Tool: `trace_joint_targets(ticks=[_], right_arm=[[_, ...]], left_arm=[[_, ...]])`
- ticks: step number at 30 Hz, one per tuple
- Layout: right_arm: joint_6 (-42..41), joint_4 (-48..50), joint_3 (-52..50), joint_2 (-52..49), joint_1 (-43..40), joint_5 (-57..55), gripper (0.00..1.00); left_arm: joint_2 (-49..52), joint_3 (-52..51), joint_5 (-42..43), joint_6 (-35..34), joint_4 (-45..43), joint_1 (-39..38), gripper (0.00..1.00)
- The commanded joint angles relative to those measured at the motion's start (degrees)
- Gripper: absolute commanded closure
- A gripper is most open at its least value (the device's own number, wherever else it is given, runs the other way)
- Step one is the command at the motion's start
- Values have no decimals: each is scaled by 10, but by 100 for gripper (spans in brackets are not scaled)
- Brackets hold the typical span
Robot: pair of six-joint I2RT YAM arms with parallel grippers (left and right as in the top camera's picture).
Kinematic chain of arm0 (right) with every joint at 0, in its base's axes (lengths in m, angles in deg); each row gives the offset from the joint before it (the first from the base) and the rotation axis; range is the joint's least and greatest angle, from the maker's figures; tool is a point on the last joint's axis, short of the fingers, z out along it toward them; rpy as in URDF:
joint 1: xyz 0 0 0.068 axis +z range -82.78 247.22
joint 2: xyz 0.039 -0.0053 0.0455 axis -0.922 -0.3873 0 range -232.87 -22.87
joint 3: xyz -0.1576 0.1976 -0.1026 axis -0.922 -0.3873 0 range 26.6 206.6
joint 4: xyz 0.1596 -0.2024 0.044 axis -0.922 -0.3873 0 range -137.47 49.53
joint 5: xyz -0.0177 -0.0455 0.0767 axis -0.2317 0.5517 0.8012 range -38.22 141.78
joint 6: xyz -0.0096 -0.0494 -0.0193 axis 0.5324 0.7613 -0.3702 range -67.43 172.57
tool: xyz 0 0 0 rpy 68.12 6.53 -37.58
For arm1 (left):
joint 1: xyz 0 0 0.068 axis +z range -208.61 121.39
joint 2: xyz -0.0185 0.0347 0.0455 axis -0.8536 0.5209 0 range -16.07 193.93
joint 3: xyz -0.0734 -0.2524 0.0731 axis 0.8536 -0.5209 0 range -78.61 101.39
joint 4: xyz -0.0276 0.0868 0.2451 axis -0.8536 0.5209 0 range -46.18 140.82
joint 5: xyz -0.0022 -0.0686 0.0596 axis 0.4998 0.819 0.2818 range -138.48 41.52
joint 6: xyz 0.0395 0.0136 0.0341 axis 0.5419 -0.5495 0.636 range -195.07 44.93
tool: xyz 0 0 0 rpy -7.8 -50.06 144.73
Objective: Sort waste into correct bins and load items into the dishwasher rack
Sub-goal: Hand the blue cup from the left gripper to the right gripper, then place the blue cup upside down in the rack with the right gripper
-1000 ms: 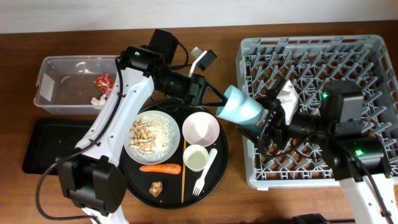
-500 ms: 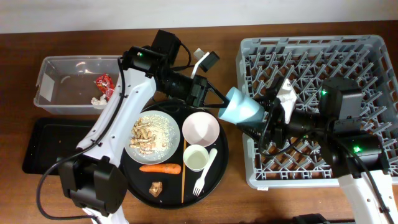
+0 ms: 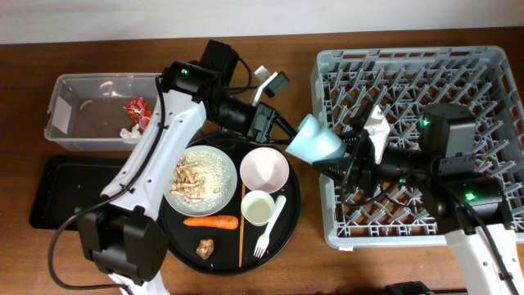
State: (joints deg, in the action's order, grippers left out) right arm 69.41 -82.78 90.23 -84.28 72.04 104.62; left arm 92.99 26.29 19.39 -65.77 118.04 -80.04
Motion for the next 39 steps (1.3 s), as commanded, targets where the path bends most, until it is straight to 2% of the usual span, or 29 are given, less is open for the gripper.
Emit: trace_joint_targets(ticks=[1,4,7,13,16,20,23,28,32,39], right_arm=[[-53,-17,11,2,0,-91,55],[-64,-58,17,6,0,-167,55],[-142,-124,46,7,0,-310,55],[-270,-236,120,2,-5,-524,56],[-283,-277,159,-12,-53,-557,56],[-283,-306,175,-38,-163,-557,56],[-280,-316,175,-74,-277,-557,56],[-288,-308,175,-144,-401,-556,56],[-299,-296,175,-205,-459,-543,56],[-298,-282,175,-292,-473,-535,55]], left_arm=[[-9,6,-206,-17,22,30,71],[-16,6,-309,-39,49,73,72],[-39,6,-416,-58,71,133,72],[-111,6,-596,-116,86,216,73],[-154,6,-677,-163,86,241,73],[-183,6,-694,-164,88,248,73],[-188,6,-694,-164,92,247,73],[-188,6,-692,-164,95,247,73],[-188,6,-692,-164,99,247,73],[-188,6,-692,-164,99,247,73]])
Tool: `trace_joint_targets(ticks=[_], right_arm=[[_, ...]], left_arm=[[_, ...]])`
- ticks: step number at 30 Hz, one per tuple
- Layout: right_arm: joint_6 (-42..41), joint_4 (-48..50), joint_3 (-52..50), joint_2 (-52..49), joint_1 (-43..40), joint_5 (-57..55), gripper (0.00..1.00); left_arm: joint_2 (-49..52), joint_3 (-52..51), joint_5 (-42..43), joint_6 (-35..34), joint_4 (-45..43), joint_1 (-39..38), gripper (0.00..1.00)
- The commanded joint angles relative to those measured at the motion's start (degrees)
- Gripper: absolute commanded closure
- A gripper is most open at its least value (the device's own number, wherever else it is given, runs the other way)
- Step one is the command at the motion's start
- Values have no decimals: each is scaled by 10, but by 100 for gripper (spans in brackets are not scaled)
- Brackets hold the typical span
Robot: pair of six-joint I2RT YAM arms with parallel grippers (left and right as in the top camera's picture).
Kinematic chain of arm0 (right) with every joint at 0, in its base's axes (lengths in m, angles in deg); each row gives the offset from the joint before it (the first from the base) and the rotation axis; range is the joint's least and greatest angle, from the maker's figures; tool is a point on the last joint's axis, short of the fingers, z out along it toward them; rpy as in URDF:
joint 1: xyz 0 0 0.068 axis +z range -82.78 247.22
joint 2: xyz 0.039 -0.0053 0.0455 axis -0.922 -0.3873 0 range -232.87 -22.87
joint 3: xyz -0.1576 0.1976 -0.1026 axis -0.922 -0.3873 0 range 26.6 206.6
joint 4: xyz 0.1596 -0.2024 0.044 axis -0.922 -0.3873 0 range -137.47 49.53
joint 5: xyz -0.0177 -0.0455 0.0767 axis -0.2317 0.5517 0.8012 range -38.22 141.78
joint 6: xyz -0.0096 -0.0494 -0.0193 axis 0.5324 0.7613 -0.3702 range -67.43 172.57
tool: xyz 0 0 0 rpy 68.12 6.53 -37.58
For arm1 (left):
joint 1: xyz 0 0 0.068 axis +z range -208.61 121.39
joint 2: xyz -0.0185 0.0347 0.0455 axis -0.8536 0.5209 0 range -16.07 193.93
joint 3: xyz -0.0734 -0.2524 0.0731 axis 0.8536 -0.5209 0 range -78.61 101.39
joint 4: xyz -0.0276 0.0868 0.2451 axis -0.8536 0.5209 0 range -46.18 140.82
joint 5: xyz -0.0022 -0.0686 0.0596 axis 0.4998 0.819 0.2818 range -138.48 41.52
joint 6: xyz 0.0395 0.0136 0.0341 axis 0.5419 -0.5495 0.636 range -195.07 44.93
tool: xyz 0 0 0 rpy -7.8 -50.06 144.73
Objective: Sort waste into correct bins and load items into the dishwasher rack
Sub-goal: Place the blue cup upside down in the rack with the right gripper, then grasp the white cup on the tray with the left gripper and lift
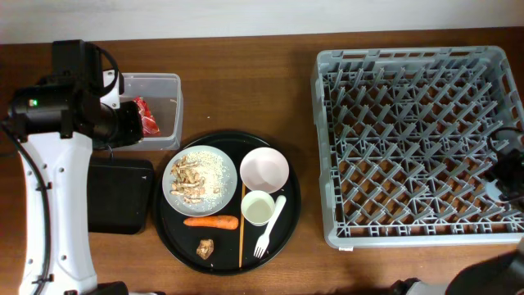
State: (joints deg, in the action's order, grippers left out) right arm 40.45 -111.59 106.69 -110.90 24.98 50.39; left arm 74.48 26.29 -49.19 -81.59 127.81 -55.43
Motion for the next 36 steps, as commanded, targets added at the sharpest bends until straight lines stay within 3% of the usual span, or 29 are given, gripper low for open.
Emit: trace_joint_targets(ticks=[1,4,5,6,7,14,18,23,30,36], right_arm=[[-8,12,10,-36,-3,7,51],[-8,25,10,-55,-3,7,39],[-8,33,10,-58,-3,7,30],[-8,39,10,-59,-3,9,12],[-8,41,10,-59,-2,16,0],[38,14,38,-33,0,187,1],[78,-25,68,19,23,266,1],[169,-76,70,123,122,268,1],[202,-117,70,176,282,262,1],[209,-127,67,164,306,245,1]], left_arm=[[-3,6,-6,-5,1,1,73],[-3,6,-6,-5,5,1,73],[-3,6,-6,-5,6,1,73],[-3,6,-6,-5,6,1,73],[-3,6,-6,-5,6,1,72],[-3,6,-3,-5,9,1,68],[-3,2,70,-5,3,-2,66],[-2,-37,113,-5,-3,-48,57],[-1,-173,150,-6,-73,-168,57],[-1,-307,150,-34,-153,-257,53]])
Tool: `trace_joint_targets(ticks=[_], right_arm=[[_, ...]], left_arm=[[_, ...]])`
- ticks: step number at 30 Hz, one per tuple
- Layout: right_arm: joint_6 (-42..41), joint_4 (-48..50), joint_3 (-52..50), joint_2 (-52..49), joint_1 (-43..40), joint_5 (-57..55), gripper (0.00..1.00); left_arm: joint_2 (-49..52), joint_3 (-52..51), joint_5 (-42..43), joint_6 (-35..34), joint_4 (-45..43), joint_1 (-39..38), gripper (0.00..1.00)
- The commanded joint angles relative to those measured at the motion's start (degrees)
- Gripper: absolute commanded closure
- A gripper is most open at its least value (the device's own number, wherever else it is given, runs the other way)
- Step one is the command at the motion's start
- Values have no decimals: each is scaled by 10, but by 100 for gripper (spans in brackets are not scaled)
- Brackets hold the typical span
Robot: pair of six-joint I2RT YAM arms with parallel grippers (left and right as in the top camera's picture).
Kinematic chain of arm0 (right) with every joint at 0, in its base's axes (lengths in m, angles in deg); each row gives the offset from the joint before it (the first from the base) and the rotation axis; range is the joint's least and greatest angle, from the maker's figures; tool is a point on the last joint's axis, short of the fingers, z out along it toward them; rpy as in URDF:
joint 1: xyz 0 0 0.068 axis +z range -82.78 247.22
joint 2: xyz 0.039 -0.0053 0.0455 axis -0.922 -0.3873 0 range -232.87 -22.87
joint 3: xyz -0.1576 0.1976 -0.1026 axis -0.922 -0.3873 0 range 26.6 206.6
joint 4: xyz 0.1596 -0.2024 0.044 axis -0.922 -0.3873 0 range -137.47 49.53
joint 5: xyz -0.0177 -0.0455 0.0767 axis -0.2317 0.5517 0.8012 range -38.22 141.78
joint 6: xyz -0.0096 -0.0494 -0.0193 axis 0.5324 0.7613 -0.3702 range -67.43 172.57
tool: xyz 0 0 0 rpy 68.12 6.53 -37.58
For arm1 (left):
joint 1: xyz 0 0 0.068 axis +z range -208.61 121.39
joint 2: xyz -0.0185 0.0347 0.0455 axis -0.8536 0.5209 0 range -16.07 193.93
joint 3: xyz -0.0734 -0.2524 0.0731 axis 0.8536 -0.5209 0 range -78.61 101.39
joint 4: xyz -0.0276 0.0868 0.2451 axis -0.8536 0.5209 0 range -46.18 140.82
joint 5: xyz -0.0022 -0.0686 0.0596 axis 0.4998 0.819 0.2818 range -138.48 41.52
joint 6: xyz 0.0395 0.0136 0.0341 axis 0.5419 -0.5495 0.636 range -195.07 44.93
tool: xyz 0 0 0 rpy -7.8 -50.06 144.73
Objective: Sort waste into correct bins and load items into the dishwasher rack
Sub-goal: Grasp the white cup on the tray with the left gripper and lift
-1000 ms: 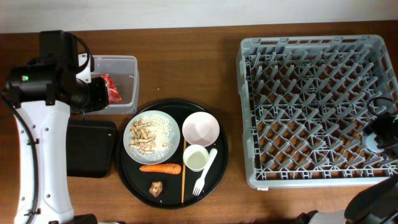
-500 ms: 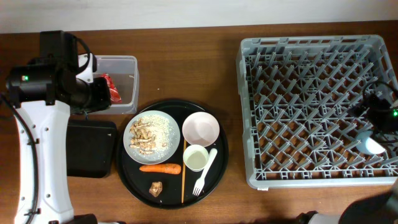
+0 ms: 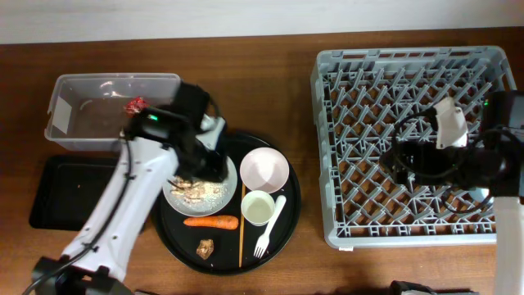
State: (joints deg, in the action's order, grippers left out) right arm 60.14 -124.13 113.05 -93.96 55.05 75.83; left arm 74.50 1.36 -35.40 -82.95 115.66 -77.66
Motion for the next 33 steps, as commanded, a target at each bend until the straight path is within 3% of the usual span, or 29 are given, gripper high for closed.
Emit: trace_joint_targets(ticks=[1,9,10,12,13,15,19,23,25,28,30,33], right_arm=[[12,-1,3,-7,6,-9,1],[12,-1,3,-8,6,-9,1],[12,-1,3,-8,6,-9,1],[12,-1,3,-8,6,-9,1],[12,-1,3,-8,6,-9,1],[12,-1,3,-8,6,-9,1],[12,-1,3,-8,5,-10,1],[12,7,3,-9,5,-9,1],[12,12,3,-13,5,-5,1],[48,16,3,-24,6,54,1],[137,13,3,-40,6,175,1],[280,-10,3,-58,6,320,1]], left_arm=[[-2,-72,11,-27,-43,-44,52],[-2,-195,11,-33,-189,-106,49],[-2,-202,11,-33,-200,-109,53],[-2,-204,11,-33,-207,-110,81],[-2,-203,11,-33,-208,-109,90],[-2,-198,11,-32,-208,-108,100],[-16,-144,11,-31,-171,-82,99],[-42,-16,21,-23,-114,-23,100],[-48,38,81,-23,-117,10,100],[-49,73,270,-5,-173,52,100],[-42,73,426,-4,-241,67,100],[-29,73,537,-4,-289,68,100]])
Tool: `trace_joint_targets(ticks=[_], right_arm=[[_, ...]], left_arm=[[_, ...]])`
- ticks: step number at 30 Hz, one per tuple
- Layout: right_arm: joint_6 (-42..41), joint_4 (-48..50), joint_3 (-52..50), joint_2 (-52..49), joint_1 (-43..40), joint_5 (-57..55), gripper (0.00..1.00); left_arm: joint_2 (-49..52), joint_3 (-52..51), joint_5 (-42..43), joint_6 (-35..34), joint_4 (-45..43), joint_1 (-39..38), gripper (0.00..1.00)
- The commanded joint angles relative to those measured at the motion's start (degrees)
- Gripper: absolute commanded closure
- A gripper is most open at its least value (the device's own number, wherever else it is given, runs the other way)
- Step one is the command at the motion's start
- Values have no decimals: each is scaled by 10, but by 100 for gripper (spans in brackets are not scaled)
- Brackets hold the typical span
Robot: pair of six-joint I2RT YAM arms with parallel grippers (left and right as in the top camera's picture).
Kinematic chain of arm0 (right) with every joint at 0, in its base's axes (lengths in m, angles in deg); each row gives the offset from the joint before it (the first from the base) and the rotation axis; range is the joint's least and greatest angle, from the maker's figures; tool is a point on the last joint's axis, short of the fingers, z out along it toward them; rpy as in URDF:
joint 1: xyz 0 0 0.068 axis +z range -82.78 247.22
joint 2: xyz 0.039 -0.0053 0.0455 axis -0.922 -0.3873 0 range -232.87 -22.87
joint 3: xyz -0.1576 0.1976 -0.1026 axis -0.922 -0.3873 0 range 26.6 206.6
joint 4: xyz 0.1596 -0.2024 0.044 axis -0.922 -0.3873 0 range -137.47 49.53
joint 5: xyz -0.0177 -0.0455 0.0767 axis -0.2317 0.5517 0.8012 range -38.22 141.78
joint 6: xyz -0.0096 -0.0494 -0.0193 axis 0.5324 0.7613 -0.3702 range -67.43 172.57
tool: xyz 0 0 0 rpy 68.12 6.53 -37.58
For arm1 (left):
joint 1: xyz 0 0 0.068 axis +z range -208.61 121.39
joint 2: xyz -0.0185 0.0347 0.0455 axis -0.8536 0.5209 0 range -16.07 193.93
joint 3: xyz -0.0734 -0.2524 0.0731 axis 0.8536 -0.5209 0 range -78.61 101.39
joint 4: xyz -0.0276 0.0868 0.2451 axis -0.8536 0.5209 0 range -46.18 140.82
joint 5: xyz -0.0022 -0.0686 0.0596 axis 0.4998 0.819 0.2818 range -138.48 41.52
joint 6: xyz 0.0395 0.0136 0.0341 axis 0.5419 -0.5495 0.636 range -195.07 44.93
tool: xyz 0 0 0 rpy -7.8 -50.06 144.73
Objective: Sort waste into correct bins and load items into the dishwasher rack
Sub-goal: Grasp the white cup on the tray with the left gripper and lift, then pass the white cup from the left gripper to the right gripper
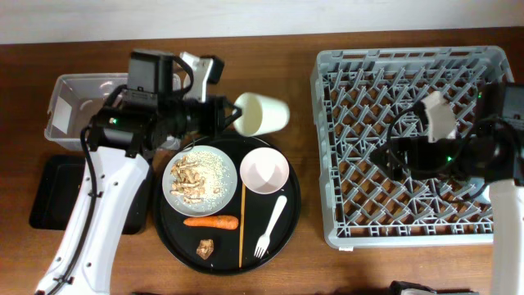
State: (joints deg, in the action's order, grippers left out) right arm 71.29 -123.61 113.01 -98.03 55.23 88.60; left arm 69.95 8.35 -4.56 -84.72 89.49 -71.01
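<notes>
My left gripper point(237, 115) is shut on a cream cup point(264, 114), which lies on its side in the air just beyond the far rim of the round black tray point(176, 238). On the tray are a plate of food scraps point(199, 180), a pink bowl point(264, 170), a carrot point(210, 221), a chopstick point(241, 225), a white fork point(268, 228) and a brown scrap point(205, 248). The grey dishwasher rack point(368, 74) stands at the right. My right gripper point(383, 157) hovers over its middle; its jaws are too dark to read.
A clear plastic bin point(61, 90) holding a little waste stands at the far left, partly under my left arm. A black bin point(45, 205) lies in front of it. Bare brown tabletop separates the tray from the rack.
The cream cup stood upright on the tray beside the fork; now my left gripper holds it on its side above the tray's far rim. The right gripper has barely shifted over the rack.
First both grippers met at a light blue cup by the rack's left edge. Then both arms were drawn back, the left by the clear bin, and that cup was out of sight. Later the left gripper was over the plate. Now it holds the cream cup.
</notes>
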Motion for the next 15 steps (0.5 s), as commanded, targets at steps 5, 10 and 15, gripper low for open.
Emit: trace_joint_targets(ticks=[5,10,15], right_arm=[[317,-50,4,-35,21,312,1],[346,-26,4,-38,78,333,1],[346,30,4,-38,117,366,1]], left_arm=[[37,3,318,14,-37,2,100],[46,3,368,14,-37,-4,100],[46,3,388,14,-36,-26,100]])
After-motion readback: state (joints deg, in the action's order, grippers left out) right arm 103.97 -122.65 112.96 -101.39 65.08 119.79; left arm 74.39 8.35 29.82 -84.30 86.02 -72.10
